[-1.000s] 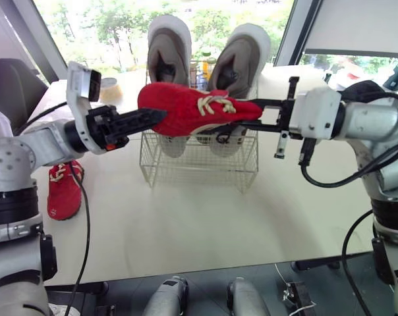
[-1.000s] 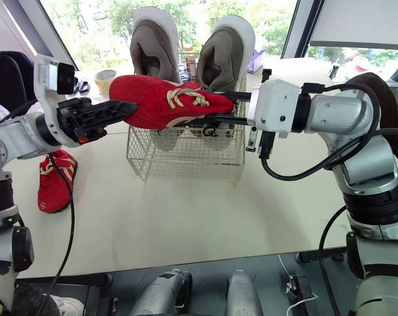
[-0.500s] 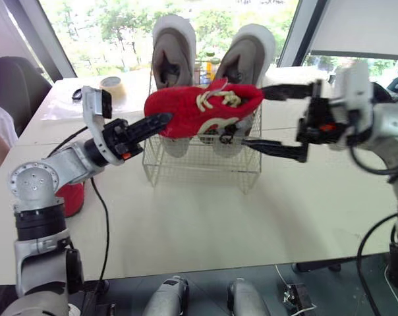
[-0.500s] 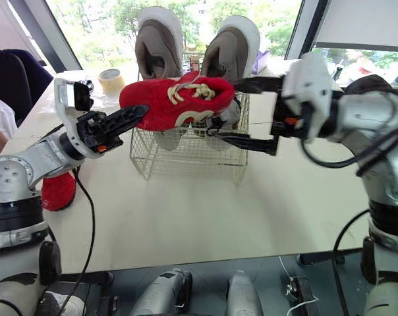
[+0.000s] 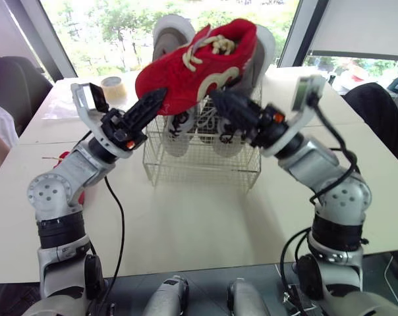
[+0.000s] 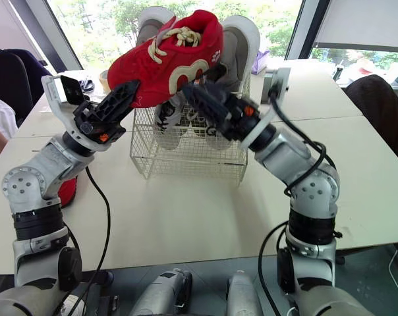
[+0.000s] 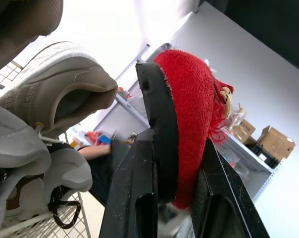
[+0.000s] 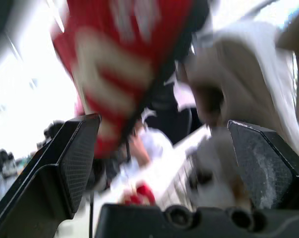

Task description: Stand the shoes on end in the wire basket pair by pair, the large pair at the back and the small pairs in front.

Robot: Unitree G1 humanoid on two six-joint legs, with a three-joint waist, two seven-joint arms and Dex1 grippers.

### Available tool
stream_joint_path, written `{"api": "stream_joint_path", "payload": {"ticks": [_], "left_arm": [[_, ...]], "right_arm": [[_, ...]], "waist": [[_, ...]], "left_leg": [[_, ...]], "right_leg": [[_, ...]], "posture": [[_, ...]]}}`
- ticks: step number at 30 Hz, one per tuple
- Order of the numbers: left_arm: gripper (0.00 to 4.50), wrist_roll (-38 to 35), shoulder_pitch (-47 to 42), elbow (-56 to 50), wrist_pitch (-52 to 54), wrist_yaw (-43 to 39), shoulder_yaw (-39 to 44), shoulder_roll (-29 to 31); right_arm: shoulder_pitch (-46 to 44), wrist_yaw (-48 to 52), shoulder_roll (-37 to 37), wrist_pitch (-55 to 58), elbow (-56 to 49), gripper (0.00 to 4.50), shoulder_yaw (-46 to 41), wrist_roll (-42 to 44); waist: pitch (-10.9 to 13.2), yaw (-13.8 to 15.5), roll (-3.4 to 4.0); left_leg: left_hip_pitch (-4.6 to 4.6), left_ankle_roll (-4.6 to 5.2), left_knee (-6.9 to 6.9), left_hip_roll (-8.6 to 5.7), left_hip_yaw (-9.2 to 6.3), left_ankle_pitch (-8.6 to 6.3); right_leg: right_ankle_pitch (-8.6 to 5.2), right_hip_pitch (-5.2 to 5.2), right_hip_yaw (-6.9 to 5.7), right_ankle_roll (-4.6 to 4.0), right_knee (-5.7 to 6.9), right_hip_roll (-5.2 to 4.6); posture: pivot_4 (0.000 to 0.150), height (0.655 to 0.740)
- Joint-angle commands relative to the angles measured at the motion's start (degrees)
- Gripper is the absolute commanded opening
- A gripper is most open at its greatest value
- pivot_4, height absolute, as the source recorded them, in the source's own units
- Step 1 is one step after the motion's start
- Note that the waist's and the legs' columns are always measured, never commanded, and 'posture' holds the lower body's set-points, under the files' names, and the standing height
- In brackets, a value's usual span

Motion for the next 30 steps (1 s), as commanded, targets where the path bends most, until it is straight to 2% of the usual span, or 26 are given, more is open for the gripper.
{"api": "stream_joint_path", "payload": {"ticks": [1, 8, 15, 17, 18, 20, 24, 25, 30], "left_arm": [[0.22, 1.0, 0.5, -1.4, -1.2, -1.5, -0.6, 0.3], [0.22, 2.5, 2.1, -2.6, -1.8, -2.3, -1.9, 0.1], [0.22, 3.3, 3.0, -3.9, -3.0, -1.3, -2.6, -0.4], [0.22, 2.2, 2.9, -3.8, -3.0, 0.0, -2.6, -0.3], [1.28, 1.2, 2.8, -3.5, -2.7, 0.9, -2.5, -0.2], [2.06, -0.2, 3.2, -3.9, -1.8, 1.1, -2.4, 0.8], [4.19, 0.1, 5.4, -6.3, 1.3, -1.7, -2.4, 5.9], [4.46, 1.1, 6.6, -7.0, 2.5, -3.4, -2.3, 8.3], [4.46, 6.5, 10.6, -6.5, 4.3, -11.1, -1.2, 18.2]], "right_arm": [[-2.1, -2.6, 1.4, -2.3, 0.1, 4.44, -2.3, 3.6], [-3.7, -4.0, 2.9, -2.6, 0.5, 4.44, -0.1, 5.4], [-5.0, -3.2, 2.8, -1.9, 1.5, 1.30, 1.5, 6.2], [-5.1, -3.1, 2.6, -1.7, 1.7, 0.79, 1.6, 6.4], [-5.3, -3.0, 2.2, -1.5, 1.8, 0.72, 1.7, 6.2], [-5.4, -2.7, 0.9, -0.9, 2.1, 0.72, 1.8, 5.8], [-6.3, 0.9, -5.7, 1.0, 3.3, 0.72, 1.0, 3.7], [-6.5, 3.4, -9.0, 1.7, 3.6, 0.72, 1.1, 2.4], [-6.3, 20.6, -25.8, 1.2, 5.4, 0.72, 4.8, -7.4]], "waist": [[0.0, 0.0, 0.00], [0.0, -1.2, 0.00], [0.0, -1.4, 0.00], [0.0, -1.3, 0.00], [0.0, -1.2, 0.00], [0.0, -1.3, 0.00], [0.0, -1.4, 0.01], [0.0, -1.3, 0.01], [0.0, -1.2, 0.03]], "left_leg": [[0.00, 0.00, 0.00, 0.00, 0.00, 0.00], [-0.01, 0.01, -0.07, 0.02, 0.01, 0.00], [0.00, 0.06, -0.09, 0.03, 0.01, -0.03], [0.00, 0.07, -0.09, 0.03, 0.02, -0.04], [-0.01, 0.08, -0.09, 0.03, 0.01, -0.04], [-0.01, 0.10, -0.07, 0.02, 0.01, -0.05], [-0.01, 0.16, -0.09, 0.02, 0.02, -0.09], [-0.01, 0.28, -0.10, 0.02, 0.02, -0.16], [-0.01, 0.39, -0.12, 0.02, 0.06, -0.22]], "right_leg": [[0.00, 0.00, 0.00, 0.00, 0.00, 0.00], [-0.01, -0.10, 0.02, -0.01, 0.12, 0.03], [-0.02, -0.13, 0.03, -0.03, 0.14, 0.03], [-0.02, -0.13, 0.03, -0.03, 0.14, 0.03], [-0.02, -0.13, 0.03, -0.03, 0.15, 0.03], [-0.02, -0.12, 0.03, -0.03, 0.15, 0.02], [-0.02, -0.15, 0.03, -0.03, 0.15, 0.03], [-0.02, -0.15, 0.03, -0.03, 0.15, 0.03], [-0.04, -0.09, 0.01, -0.04, 0.03, 0.04]], "posture": [[0.150, 0.7400], [0.150, 0.7400], [0.150, 0.7400], [0.150, 0.7400], [0.150, 0.7400], [0.150, 0.7400], [0.150, 0.7400], [0.150, 0.7400], [0.150, 0.7400]]}}
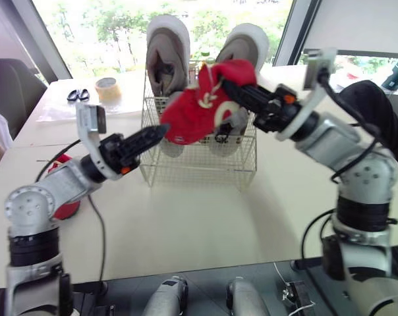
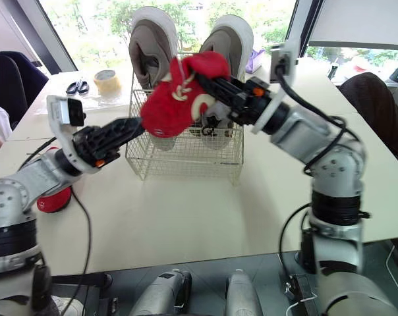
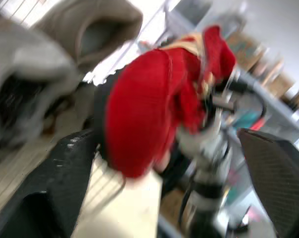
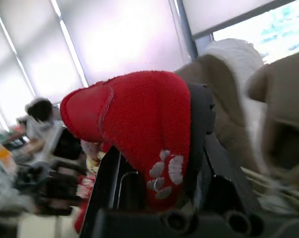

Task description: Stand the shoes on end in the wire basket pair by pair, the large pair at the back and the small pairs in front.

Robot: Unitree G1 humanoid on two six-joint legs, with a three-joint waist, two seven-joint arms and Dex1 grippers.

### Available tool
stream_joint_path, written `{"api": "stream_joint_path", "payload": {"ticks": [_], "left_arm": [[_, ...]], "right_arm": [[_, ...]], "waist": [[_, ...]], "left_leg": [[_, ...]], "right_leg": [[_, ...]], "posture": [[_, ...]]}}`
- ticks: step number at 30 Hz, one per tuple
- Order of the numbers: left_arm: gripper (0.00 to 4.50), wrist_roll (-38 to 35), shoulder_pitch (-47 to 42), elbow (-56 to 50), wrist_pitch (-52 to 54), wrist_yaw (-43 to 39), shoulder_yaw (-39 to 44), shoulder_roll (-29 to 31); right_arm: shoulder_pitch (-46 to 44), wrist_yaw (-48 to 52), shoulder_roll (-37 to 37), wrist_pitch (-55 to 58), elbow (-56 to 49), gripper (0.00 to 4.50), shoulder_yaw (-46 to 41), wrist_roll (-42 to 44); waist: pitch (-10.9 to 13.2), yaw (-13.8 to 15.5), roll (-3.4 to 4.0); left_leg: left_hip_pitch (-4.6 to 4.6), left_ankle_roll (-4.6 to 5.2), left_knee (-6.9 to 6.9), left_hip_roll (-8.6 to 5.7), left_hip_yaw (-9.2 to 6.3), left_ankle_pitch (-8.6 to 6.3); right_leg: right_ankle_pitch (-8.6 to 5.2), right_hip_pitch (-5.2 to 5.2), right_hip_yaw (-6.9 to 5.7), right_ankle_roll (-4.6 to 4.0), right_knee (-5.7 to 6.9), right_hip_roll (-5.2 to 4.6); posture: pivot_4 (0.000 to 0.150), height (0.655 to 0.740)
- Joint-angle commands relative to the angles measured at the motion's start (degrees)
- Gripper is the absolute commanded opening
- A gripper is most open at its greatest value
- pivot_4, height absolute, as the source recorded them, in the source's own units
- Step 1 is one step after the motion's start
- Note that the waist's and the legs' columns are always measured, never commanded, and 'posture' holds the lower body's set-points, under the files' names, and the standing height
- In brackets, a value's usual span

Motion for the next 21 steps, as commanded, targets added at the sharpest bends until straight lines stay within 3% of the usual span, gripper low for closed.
{"api": "stream_joint_path", "payload": {"ticks": [1, 5, 10, 18, 21], "left_arm": [[4.46, 3.4, -0.1, -0.3, -0.4, -4.9, 1.7, 3.6], [4.46, 6.7, -0.9, 0.8, -2.2, -7.0, 1.9, 4.6], [4.46, 7.8, -0.1, -0.5, -3.1, -6.8, 1.9, 3.4], [4.46, 8.1, 1.5, -2.1, -3.4, -5.9, 2.0, 2.5], [4.50, 8.2, 1.5, -2.2, -3.3, -5.7, 1.8, 2.4]], "right_arm": [[-0.9, 12.7, -7.4, -3.0, -0.5, 0.72, 2.5, -7.3], [1.7, 23.4, -12.1, -11.9, 0.7, 0.72, 7.1, -18.1], [6.1, 26.6, -9.1, -24.2, 3.2, 0.72, 9.8, -28.8], [12.7, 27.2, -4.4, -27.9, 3.3, 0.72, 9.7, -32.7], [15.0, 26.7, -3.9, -27.7, 2.9, 2.12, 9.7, -33.8]], "waist": [[0.0, 0.0, 0.00], [0.0, 0.0, -0.01], [0.0, 0.0, -0.02], [0.0, 0.1, -0.02], [0.0, 0.1, -0.02]], "left_leg": [[0.00, 0.00, 0.00, 0.01, 0.00, 0.00], [0.00, 0.01, -0.02, 0.05, 0.03, -0.01], [0.00, 0.02, -0.06, 0.06, 0.05, -0.02], [-0.02, 0.01, -0.06, 0.06, 0.03, -0.02], [-0.02, 0.01, -0.06, 0.06, 0.03, -0.03]], "right_leg": [[0.00, 0.01, -0.01, 0.00, -0.02, 0.00], [0.00, 0.03, -0.03, 0.01, -0.09, 0.00], [0.01, 0.02, -0.01, 0.03, -0.17, -0.04], [0.01, 0.01, 0.01, 0.03, -0.18, -0.05], [0.01, 0.01, 0.00, 0.02, -0.18, -0.05]], "posture": [[0.150, 0.7400], [0.150, 0.7400], [0.150, 0.7400], [0.150, 0.7400], [0.150, 0.7400]]}}
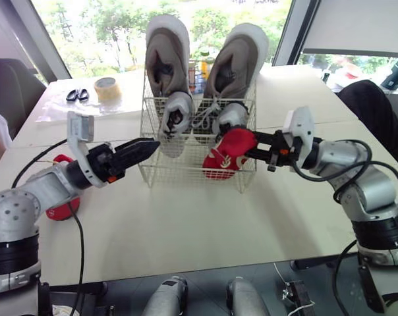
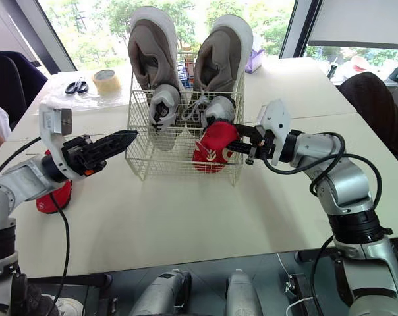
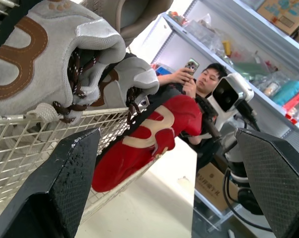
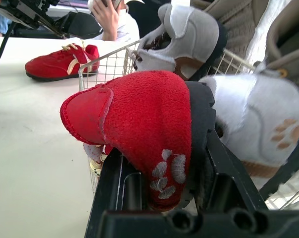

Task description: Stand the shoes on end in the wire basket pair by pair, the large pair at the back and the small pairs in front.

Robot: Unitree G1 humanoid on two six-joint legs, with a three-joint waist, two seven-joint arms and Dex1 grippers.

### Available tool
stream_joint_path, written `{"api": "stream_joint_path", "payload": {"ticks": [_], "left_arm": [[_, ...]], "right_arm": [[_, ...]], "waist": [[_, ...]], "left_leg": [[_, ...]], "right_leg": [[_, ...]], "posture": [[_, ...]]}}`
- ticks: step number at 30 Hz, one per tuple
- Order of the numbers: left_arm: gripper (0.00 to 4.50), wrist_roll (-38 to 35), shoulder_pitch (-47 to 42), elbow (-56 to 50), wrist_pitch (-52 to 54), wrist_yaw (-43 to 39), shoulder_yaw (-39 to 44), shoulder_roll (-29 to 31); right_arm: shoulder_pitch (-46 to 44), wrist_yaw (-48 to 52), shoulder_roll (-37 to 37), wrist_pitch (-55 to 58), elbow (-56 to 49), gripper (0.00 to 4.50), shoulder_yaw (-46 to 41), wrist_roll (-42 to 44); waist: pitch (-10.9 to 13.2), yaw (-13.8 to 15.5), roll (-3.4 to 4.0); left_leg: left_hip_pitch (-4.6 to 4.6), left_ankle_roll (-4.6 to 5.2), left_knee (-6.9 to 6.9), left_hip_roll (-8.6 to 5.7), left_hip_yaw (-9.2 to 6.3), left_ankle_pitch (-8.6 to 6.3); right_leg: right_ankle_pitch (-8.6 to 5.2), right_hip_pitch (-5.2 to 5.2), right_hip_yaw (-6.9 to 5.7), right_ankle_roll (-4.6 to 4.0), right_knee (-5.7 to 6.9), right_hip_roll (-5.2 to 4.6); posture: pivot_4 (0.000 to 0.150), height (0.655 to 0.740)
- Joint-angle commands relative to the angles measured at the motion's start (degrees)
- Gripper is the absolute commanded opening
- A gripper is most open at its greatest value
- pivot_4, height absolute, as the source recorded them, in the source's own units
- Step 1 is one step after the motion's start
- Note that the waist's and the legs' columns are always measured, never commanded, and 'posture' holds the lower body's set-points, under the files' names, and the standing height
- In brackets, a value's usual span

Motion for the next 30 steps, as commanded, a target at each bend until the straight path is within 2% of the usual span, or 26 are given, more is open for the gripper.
{"api": "stream_joint_path", "payload": {"ticks": [1, 4, 5, 10, 15, 19, 24, 30], "left_arm": [[4.50, -0.2, -0.3, -1.9, -0.7, 0.3, 1.4, 0.2], [4.50, -0.6, 0.4, -2.2, 0.0, 0.6, 1.6, 0.7], [4.50, -0.7, 0.6, -2.4, 0.2, 0.7, 1.6, 1.0], [4.50, -1.2, 2.4, -3.0, 0.7, 1.7, 3.5, 2.8], [4.50, 0.4, 5.7, -5.4, -1.1, 5.2, 7.0, 4.0], [4.50, 8.9, 5.2, -8.1, -4.3, 12.6, 6.9, 5.7], [4.50, 12.5, 3.4, -9.5, -2.1, 23.3, 8.2, 8.1], [4.50, 17.0, 4.6, -12.1, 7.3, 38.2, 11.3, 14.7]], "right_arm": [[1.7, -0.4, 0.3, 0.1, -2.1, 2.66, -1.6, -0.2], [3.5, -0.7, -1.6, 2.2, -5.8, 4.21, -3.1, 0.4], [3.9, -0.7, -2.3, 2.8, -6.9, 4.47, -3.4, 0.4], [5.1, 0.1, -8.3, 7.7, -12.1, 4.47, -8.4, 3.1], [4.3, 1.2, -15.2, 12.0, -12.3, 4.47, -15.6, 5.8], [-2.5, 4.4, -18.8, 14.0, -7.0, 4.47, -18.0, 9.0], [-18.5, 9.9, -12.2, 17.6, -2.6, 4.47, -9.2, 13.9], [-26.8, 21.8, -5.8, 15.4, -0.3, 4.47, 3.4, 10.4]], "waist": [[0.0, 0.0, 0.00], [0.0, 0.0, 0.00], [0.0, 0.0, 0.00], [0.0, 0.1, 0.00], [0.0, 0.2, 0.00], [0.0, 0.1, 0.01], [0.0, -0.4, 0.00], [0.0, -0.2, -0.02]], "left_leg": [[0.00, 0.00, 0.00, 0.00, 0.00, 0.00], [0.01, 0.00, 0.01, 0.00, -0.01, 0.00], [0.01, 0.00, 0.01, 0.00, -0.01, 0.00], [0.00, 0.00, 0.00, 0.00, -0.01, 0.00], [0.00, 0.02, -0.01, 0.02, 0.00, -0.02], [0.00, 0.02, 0.00, 0.06, 0.03, -0.02], [0.01, 0.01, -0.07, 0.20, 0.07, -0.03], [-0.01, -0.05, -0.42, 0.20, 0.10, 0.01]], "right_leg": [[0.00, 0.00, 0.00, 0.00, 0.00, 0.00], [0.00, 0.01, 0.00, 0.00, 0.00, 0.00], [0.00, 0.01, 0.00, 0.00, 0.00, 0.00], [0.00, 0.01, 0.00, -0.01, 0.00, 0.00], [-0.01, 0.03, 0.00, -0.02, -0.05, -0.03], [-0.10, 0.06, -0.01, -0.18, -0.09, -0.05], [-0.01, 0.04, -0.01, -0.12, -0.16, 0.00], [0.03, -0.19, 0.00, -0.10, -0.22, 0.06]], "posture": [[0.150, 0.7400], [0.150, 0.7400], [0.150, 0.7400], [0.150, 0.7400], [0.150, 0.7400], [0.150, 0.7400], [0.150, 0.7400], [0.150, 0.7400]]}}
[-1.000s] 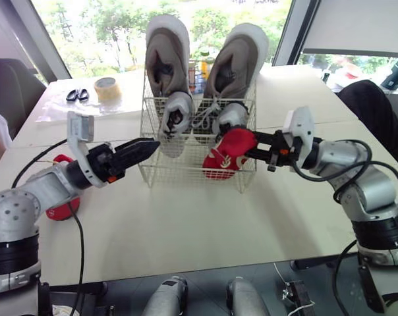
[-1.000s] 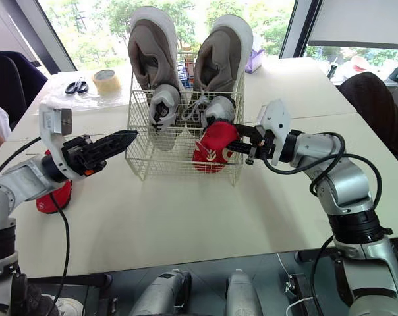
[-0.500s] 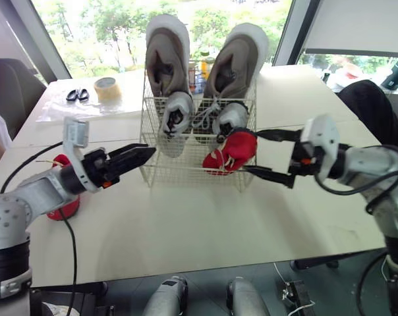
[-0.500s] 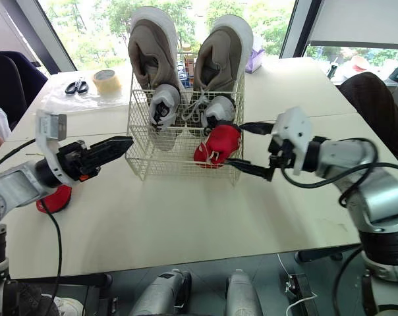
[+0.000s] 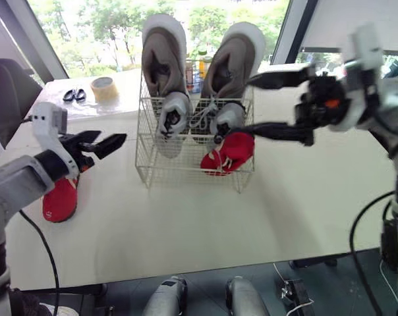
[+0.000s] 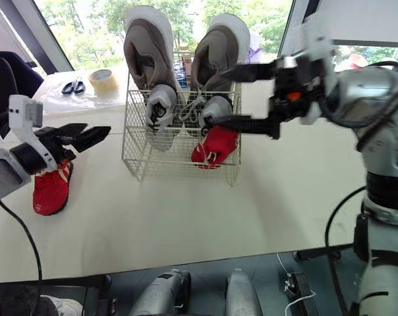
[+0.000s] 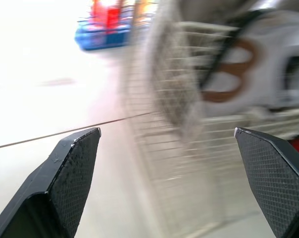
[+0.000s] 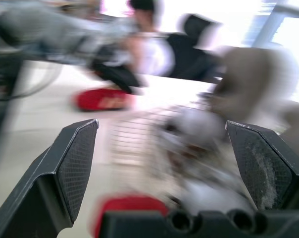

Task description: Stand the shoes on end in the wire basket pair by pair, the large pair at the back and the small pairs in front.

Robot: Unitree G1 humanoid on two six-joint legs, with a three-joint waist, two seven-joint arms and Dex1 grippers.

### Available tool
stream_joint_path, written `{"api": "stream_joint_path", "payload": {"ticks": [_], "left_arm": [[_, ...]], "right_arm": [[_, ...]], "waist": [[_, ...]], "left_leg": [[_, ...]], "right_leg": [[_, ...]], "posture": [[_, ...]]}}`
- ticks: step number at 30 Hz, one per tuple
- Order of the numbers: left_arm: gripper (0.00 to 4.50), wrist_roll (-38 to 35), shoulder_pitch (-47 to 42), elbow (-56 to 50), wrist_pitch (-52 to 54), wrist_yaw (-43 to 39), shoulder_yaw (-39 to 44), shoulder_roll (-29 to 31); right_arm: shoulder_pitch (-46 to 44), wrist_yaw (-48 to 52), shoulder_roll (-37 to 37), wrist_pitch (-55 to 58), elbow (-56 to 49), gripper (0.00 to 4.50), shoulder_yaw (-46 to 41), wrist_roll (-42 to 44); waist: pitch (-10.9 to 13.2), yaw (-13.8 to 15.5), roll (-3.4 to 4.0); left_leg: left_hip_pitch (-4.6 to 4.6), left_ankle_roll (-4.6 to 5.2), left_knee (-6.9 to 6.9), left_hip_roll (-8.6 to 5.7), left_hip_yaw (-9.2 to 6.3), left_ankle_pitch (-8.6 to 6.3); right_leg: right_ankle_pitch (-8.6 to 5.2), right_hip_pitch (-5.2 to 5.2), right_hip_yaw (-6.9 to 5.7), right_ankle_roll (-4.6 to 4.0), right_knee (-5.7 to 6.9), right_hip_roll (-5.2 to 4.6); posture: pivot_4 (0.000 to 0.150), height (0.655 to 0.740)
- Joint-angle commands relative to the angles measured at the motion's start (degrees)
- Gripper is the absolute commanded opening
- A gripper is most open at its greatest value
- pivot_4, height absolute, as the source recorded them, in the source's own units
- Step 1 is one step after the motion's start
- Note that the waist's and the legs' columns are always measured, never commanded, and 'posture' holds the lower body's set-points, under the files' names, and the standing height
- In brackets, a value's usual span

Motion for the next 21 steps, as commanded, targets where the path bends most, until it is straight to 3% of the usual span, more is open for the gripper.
{"api": "stream_joint_path", "payload": {"ticks": [1, 5, 11, 21], "left_arm": [[4.50, 2.7, 2.2, -3.5, 5.5, 7.5, 6.0, 3.7], [4.50, 1.9, 5.9, -4.5, 11.6, 11.9, 12.7, 4.1], [4.50, 2.3, 11.8, -3.5, 16.1, 10.8, 18.7, 1.9], [4.50, 15.0, 11.2, 11.2, 9.2, 2.0, 12.9, 2.4]], "right_arm": [[-2.7, 6.4, 0.8, -2.6, 0.4, 4.47, 4.0, -2.3], [-3.6, 9.7, 1.6, -4.0, 1.6, 4.47, 5.5, -3.9], [-4.1, 10.7, 2.8, -5.3, 2.5, 4.47, 5.8, -6.2], [-3.1, 8.4, 1.1, -2.4, -0.7, 4.47, 3.6, -6.5]], "waist": [[0.0, 0.1, -0.01], [0.0, 0.3, -0.02], [0.0, 0.2, -0.02], [0.0, 0.2, -0.02]], "left_leg": [[-0.01, 0.00, -0.02, -0.02, 0.01, 0.00], [-0.03, -0.01, -0.09, -0.06, 0.00, 0.00], [0.02, -0.16, -0.19, -0.01, -0.01, 0.09], [0.03, -0.31, -0.23, -0.01, -0.02, 0.18]], "right_leg": [[0.00, -0.02, 0.01, 0.01, 0.00, -0.01], [0.00, -0.08, -0.01, 0.01, -0.04, -0.02], [0.00, -0.10, -0.01, -0.01, 0.01, 0.01], [0.01, -0.12, -0.03, -0.06, 0.01, 0.00]], "posture": [[0.150, 0.7400], [0.150, 0.7400], [0.150, 0.7400], [0.150, 0.7400]]}}
